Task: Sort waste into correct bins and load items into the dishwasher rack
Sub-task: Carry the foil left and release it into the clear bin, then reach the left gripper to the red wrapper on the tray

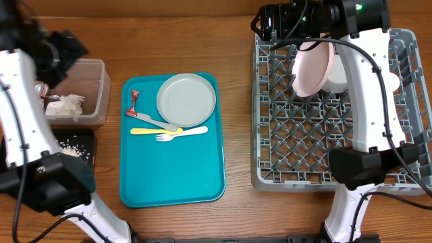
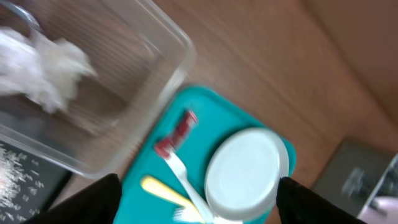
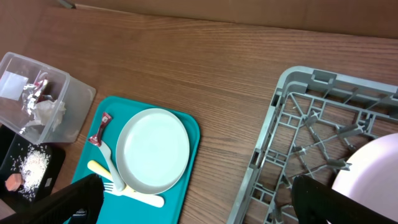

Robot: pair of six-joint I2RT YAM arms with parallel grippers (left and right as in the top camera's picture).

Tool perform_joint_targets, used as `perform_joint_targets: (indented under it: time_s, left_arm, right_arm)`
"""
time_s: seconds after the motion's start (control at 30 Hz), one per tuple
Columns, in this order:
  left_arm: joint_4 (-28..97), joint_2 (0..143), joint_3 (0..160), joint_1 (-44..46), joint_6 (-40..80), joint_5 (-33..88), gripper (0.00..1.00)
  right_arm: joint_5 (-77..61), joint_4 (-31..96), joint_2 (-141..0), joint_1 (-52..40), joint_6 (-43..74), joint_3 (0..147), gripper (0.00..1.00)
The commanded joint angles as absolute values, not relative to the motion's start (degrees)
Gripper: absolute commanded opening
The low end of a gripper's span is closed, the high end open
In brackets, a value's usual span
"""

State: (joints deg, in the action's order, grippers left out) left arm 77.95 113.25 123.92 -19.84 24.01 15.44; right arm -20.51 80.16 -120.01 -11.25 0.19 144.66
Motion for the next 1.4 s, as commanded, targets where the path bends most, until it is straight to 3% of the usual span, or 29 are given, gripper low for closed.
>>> perform_joint_targets:
  time_s: [0.0,0.23,0.4,0.53,0.63,0.93,1.0,1.07,1.37]
  left_arm:
    - [79.66,112.22,124.51,-11.55,22.50,6.44,0.75]
    - [77.01,112.81,120.95,-2.15,23.14,-5.04,0.91]
    - [77.80,115.79,120.44,-1.06,23.14,-6.39,0.92]
    - [79.13,118.56,120.44,-1.08,21.56,-6.07,0.87]
    - [79.26,120.42,120.44,-0.71,18.48,-5.80,0.76]
    - [79.05,125.03,120.44,-0.91,14.24,-9.61,0.78]
    - [79.00,126.54,120.44,-1.08,12.95,-9.54,0.76]
    - [78.74,128.25,120.44,-1.10,11.35,-8.67,0.66]
    - [75.61,135.83,120.44,-1.02,8.73,-6.42,0.64]
  right_arm:
    - [-20.08,79.94,-119.11,-11.14,-0.05,144.59,1.00]
    - [-20.08,79.94,-119.11,-11.14,-0.05,144.59,1.00]
    - [-20.08,79.94,-119.11,-11.14,-0.05,144.59,1.00]
    - [-20.08,79.94,-119.11,-11.14,-0.05,144.59,1.00]
    - [-20.08,79.94,-119.11,-11.14,-0.05,144.59,1.00]
    - [-20.08,79.94,-119.11,-11.14,-0.05,144.59,1.00]
    - [-20.08,79.94,-119.11,-11.14,-0.05,144.59,1.00]
    - [-20.08,79.94,-119.11,-11.14,-0.05,144.59,1.00]
    - [-20.08,79.94,-119.11,-11.14,-0.05,144.59,1.00]
